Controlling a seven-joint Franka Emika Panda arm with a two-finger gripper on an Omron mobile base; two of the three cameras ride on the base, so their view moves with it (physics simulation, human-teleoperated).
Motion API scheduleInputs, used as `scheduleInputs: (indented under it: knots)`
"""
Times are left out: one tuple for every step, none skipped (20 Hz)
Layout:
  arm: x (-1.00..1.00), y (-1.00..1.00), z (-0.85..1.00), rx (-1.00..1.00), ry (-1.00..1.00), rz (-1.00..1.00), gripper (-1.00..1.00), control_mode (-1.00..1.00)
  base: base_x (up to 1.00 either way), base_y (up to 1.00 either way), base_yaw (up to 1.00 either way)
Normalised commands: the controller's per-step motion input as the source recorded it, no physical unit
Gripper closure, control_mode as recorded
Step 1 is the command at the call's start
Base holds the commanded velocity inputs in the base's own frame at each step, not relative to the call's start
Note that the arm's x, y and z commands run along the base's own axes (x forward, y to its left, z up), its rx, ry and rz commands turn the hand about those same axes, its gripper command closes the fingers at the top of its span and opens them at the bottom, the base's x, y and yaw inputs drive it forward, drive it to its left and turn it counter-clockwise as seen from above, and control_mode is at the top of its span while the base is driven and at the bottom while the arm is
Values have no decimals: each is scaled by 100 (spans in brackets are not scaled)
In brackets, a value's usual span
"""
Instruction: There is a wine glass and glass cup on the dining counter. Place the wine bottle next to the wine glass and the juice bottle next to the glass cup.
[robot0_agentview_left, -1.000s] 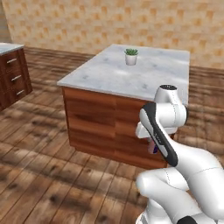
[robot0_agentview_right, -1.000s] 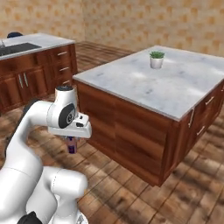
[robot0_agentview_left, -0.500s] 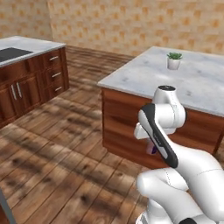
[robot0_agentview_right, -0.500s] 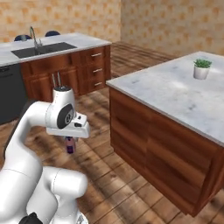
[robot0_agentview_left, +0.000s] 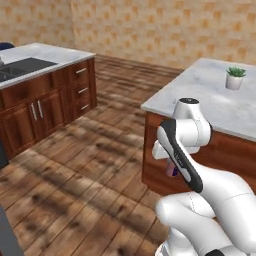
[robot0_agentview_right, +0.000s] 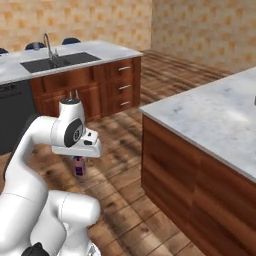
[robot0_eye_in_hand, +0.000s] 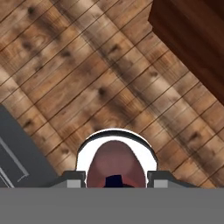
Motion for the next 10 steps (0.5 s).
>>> scheduleInputs:
  knots:
    - [0, 0, 0, 0, 0, 0, 100, 100, 94, 31, 7]
    - [0, 0, 0, 0, 0, 0, 100, 100, 94, 29, 7]
    - [0, 0, 0, 0, 0, 0, 100, 100, 94, 27, 8]
    - [0, 0, 0, 0, 0, 0, 100, 100, 94, 24, 8]
    - [0, 0, 0, 0, 0, 0, 100, 100, 94, 22, 8]
    - [0, 0, 0, 0, 0, 0, 100, 100, 94, 21, 8]
    - [0, 0, 0, 0, 0, 0, 100, 100, 94, 21, 8]
    - [0, 0, 0, 0, 0, 0, 100, 100, 94, 20, 9]
    - [0, 0, 0, 0, 0, 0, 100, 100, 94, 19, 8]
    - [0, 0, 0, 0, 0, 0, 100, 100, 94, 17, 8]
